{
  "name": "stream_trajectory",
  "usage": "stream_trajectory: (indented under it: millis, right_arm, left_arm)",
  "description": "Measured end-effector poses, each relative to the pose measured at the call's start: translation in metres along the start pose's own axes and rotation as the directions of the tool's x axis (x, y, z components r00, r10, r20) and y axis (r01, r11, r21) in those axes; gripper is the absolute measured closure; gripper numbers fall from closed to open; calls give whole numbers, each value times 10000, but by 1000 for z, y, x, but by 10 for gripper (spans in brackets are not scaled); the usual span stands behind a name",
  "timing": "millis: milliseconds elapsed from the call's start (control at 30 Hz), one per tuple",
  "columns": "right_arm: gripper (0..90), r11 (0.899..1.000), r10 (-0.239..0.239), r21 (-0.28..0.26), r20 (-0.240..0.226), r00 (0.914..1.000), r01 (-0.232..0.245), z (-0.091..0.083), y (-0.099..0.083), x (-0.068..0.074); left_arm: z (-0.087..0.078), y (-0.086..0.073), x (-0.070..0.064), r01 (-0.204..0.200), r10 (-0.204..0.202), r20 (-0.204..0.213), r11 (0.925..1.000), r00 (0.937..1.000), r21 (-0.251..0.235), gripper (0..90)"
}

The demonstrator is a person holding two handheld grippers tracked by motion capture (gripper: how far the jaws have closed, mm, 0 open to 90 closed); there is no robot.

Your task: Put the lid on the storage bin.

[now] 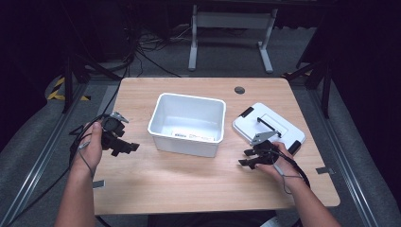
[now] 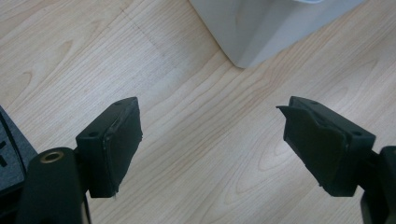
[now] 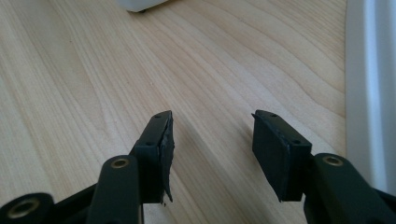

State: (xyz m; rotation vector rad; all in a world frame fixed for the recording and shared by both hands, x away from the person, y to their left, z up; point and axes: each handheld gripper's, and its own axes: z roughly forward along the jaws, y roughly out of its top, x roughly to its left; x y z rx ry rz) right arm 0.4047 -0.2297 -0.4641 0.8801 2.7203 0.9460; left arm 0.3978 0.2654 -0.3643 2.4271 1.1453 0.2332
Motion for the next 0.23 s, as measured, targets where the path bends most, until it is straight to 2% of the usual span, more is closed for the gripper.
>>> stream_trajectory:
  millis: [233]
  right_arm:
    - [484,9997,-241,-27,206,9995,242,0,1,2]
  left_arm:
    - [-1,-1,0,15,-15,13,10000,10000,-49,200]
